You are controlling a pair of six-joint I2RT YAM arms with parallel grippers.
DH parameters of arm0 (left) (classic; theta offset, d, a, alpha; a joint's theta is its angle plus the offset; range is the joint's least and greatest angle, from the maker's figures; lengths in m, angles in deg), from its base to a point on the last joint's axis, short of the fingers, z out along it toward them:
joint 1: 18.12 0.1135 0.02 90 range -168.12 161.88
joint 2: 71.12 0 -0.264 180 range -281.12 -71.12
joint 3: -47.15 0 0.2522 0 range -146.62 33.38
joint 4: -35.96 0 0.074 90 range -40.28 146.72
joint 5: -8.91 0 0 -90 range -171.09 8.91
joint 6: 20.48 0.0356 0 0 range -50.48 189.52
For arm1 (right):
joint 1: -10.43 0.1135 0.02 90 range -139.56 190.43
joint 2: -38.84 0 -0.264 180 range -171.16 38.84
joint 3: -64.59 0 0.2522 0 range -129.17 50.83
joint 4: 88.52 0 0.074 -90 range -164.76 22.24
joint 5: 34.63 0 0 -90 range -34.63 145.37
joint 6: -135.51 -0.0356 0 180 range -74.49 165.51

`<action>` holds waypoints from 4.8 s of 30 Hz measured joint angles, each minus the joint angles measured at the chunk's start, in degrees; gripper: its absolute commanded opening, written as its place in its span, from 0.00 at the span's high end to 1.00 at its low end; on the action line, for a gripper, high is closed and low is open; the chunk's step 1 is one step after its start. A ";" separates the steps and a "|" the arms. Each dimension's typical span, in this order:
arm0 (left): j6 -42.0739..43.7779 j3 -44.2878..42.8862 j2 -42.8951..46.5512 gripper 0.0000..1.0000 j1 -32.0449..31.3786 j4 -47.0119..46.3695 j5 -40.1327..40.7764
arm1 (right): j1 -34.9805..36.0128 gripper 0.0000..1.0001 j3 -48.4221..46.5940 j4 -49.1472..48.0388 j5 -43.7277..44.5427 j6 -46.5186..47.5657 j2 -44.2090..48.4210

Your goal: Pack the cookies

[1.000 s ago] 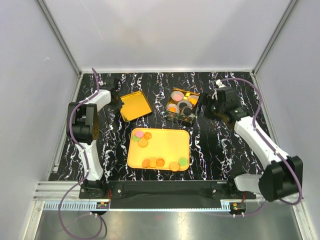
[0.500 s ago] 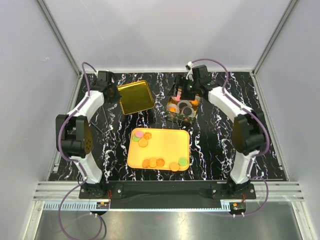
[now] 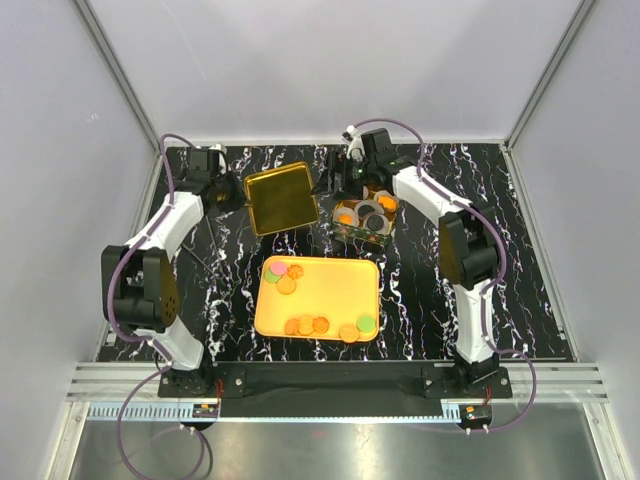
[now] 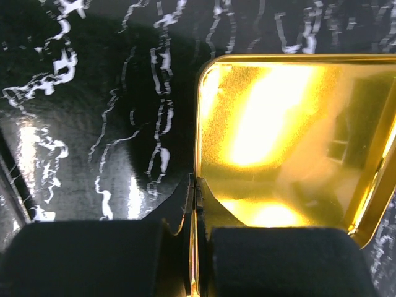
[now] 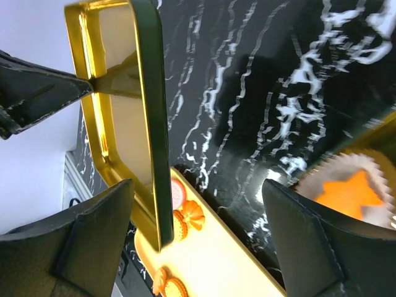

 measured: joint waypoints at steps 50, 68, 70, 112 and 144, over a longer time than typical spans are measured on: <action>46.97 12.76 23.21 0.07 -49.44 -17.20 39.87 | -5.88 1.00 -9.33 11.43 -4.09 -15.61 0.35; 74.55 20.35 7.91 0.12 -52.65 -49.27 46.29 | -6.14 1.00 -7.28 14.88 -2.56 -17.18 10.14; 76.56 19.91 6.23 0.14 -52.61 -51.41 47.56 | -6.14 1.00 -5.35 15.02 -2.47 -17.20 11.82; 59.84 -2.71 4.37 1.00 -50.82 -23.76 32.96 | -6.64 0.00 4.02 7.69 17.53 -11.21 27.91; -31.98 -25.68 -32.52 1.00 -19.98 -43.69 -48.89 | -13.77 0.00 39.28 -8.37 25.70 -5.16 40.46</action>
